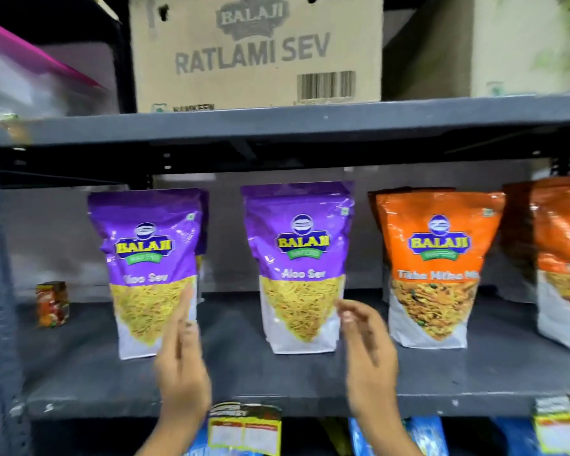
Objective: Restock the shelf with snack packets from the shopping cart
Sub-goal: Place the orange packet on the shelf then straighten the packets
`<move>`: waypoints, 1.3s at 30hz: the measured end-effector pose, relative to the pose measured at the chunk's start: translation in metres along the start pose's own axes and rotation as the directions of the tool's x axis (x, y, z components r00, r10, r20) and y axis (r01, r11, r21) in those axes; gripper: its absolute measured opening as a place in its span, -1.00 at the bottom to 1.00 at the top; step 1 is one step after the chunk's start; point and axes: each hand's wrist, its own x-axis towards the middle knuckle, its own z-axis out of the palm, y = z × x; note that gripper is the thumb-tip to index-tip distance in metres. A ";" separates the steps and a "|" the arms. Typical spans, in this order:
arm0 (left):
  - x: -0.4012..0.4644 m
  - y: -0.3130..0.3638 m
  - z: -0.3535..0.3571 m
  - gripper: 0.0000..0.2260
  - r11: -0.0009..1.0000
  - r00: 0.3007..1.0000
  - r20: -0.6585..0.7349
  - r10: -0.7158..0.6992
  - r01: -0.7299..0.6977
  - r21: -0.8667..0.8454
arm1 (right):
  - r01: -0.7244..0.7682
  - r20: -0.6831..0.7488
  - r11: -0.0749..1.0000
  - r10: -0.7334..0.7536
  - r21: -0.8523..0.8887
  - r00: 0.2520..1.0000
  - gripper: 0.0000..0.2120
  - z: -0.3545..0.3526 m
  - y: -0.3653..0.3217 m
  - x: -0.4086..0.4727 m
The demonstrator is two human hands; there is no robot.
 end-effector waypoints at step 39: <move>-0.037 0.018 0.107 -0.34 0.846 0.850 0.199 -0.488 0.405 0.348 | 0.164 0.394 0.761 0.129 -0.628 0.910 -0.22 -0.035 0.027 0.027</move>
